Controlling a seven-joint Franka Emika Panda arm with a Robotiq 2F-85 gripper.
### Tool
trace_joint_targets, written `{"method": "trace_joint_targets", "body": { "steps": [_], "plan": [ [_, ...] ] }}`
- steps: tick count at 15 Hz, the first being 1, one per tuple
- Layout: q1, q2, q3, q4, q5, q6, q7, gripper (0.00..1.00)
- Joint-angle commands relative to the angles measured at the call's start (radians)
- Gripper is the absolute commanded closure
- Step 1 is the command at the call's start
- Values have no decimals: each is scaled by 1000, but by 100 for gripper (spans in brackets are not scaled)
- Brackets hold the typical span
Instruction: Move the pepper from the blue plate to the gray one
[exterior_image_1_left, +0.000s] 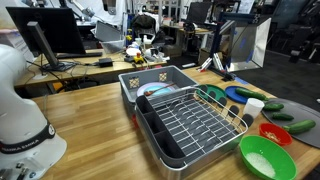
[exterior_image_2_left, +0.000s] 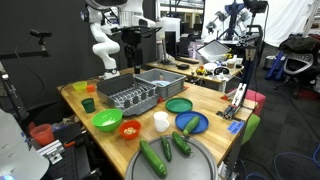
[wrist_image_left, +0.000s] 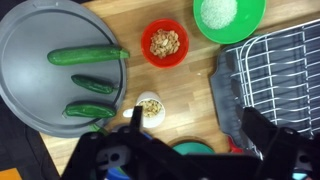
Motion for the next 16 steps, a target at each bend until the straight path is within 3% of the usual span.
{"method": "trace_joint_targets", "body": {
  "steps": [1,5,6,16],
  "plan": [
    [-19,87,-22,56,-6,86,-57,0],
    [-54,216,-73,164,43,116,-58,0],
    [-48,162,-62,113,20,117,-48,0],
    [-58,229,-71,174,50,117,-38,0]
  ]
}}
